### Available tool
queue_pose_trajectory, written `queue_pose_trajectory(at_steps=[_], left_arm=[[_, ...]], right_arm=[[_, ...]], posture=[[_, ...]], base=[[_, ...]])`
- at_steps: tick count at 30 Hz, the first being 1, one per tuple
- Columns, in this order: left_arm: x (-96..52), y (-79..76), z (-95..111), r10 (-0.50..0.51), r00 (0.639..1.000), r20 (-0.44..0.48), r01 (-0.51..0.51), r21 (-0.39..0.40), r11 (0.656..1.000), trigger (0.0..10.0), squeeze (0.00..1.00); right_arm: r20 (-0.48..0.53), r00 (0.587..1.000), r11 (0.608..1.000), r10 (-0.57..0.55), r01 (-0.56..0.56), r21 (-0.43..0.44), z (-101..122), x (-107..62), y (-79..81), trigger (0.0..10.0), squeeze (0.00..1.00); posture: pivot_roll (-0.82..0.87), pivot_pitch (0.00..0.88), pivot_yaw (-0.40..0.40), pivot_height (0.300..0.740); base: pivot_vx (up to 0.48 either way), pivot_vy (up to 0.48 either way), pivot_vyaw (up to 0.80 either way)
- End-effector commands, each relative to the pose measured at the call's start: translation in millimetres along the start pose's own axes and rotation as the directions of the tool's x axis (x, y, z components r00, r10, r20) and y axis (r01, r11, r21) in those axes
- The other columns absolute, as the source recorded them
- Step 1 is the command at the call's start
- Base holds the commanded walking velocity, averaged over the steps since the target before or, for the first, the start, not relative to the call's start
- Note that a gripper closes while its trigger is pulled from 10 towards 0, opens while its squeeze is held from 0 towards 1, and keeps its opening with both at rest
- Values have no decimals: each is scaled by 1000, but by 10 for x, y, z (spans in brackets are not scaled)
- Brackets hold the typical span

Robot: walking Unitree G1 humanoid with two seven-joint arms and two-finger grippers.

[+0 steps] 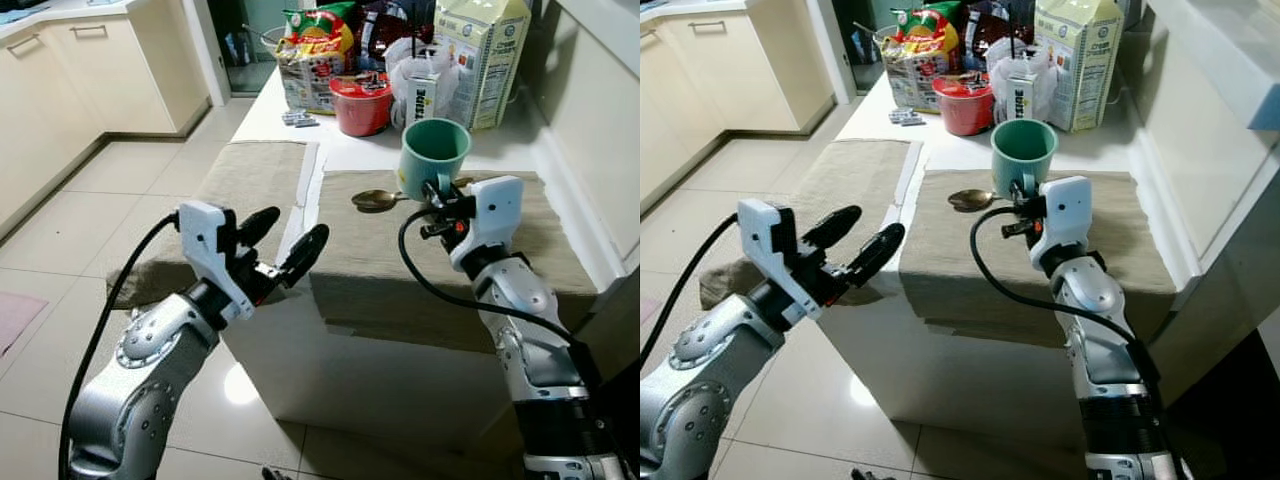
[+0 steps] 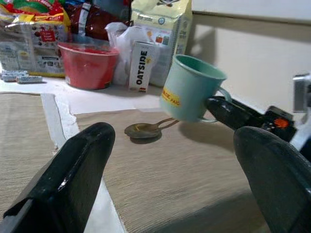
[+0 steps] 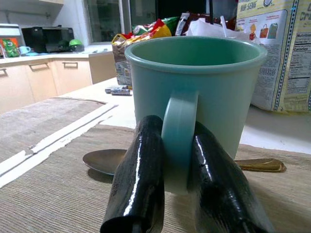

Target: Setting the table

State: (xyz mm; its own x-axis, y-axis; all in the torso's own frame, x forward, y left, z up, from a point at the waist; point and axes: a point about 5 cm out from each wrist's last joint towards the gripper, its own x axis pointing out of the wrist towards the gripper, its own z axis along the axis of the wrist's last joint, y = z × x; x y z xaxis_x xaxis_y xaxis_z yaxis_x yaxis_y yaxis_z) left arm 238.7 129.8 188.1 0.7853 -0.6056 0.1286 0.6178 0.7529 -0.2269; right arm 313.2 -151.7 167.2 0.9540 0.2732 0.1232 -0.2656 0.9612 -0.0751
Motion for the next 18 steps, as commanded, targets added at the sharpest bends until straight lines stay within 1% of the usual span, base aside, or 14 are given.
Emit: queue_pose_trajectory(at_steps=[1, 3, 5, 8, 9, 10, 11, 12, 13, 14, 18], left_arm=[[-69, -48, 22, -26, 1000, -10, 26, -4, 1000, 10000, 0], [-71, -64, 22, -30, 999, -12, 30, -2, 1000, 10000, 0], [-76, -63, 35, -21, 1000, -15, 21, 17, 1000, 10000, 0], [-78, -36, 43, 19, 1000, -16, -18, 53, 998, 10000, 0], [-78, -36, 43, 19, 1000, -16, -18, 53, 998, 10000, 0], [-70, 12, 38, 69, 998, -13, -68, 73, 995, 10000, 0], [-67, 36, 33, 93, 996, -12, -92, 77, 993, 10000, 0], [-64, 67, 35, 128, 992, -6, -127, 101, 987, 10000, 0], [-63, 126, 36, 186, 983, 4, -185, 128, 974, 10000, 0], [-67, 158, 37, 216, 976, 12, -215, 128, 968, 10000, 0], [-73, 182, 57, 237, 971, 26, -238, 101, 966, 10000, 0]], right_arm=[[31, 999, 1000, 11, -11, 7, 46, 49, -7, 0, 0], [29, 1000, 1000, 12, -13, 10, 37, 55, -11, 0, 0], [28, 999, 1000, 18, -18, 6, 30, 72, -12, 0, 0], [30, 999, 1000, 19, -20, 5, 26, 92, -31, 0, 0], [30, 999, 1000, 19, -20, 5, 26, 92, -31, 0, 0], [31, 999, 1000, 16, -16, 8, 29, 103, -36, 0, 0], [32, 999, 1000, 14, -15, 9, 30, 107, -37, 0, 0], [33, 999, 1000, 13, -13, 11, 35, 109, -38, 0, 0], [34, 999, 1000, 13, -14, 12, 39, 110, -33, 0, 0], [36, 999, 1000, 14, -14, 12, 40, 109, -30, 0, 0], [36, 999, 1000, 6, -6, 19, 36, 105, -42, 0, 0]], posture=[[-157, 0, 98, 740], [-153, 0, 96, 740], [-153, 0, 96, 740], [-144, 0, 93, 740], [-144, 0, 93, 740], [-142, 0, 95, 740], [-142, 0, 95, 740], [-144, 0, 95, 740], [-144, 0, 95, 740], [-146, 0, 95, 740], [-150, 0, 91, 740]], base=[[0, 0, 0], [0, 0, 0], [0, 0, 0], [0, 0, 0], [0, 0, 0], [0, 0, 0], [0, 0, 0], [0, 0, 0], [0, 0, 0], [0, 0, 0], [0, 0, 0]])
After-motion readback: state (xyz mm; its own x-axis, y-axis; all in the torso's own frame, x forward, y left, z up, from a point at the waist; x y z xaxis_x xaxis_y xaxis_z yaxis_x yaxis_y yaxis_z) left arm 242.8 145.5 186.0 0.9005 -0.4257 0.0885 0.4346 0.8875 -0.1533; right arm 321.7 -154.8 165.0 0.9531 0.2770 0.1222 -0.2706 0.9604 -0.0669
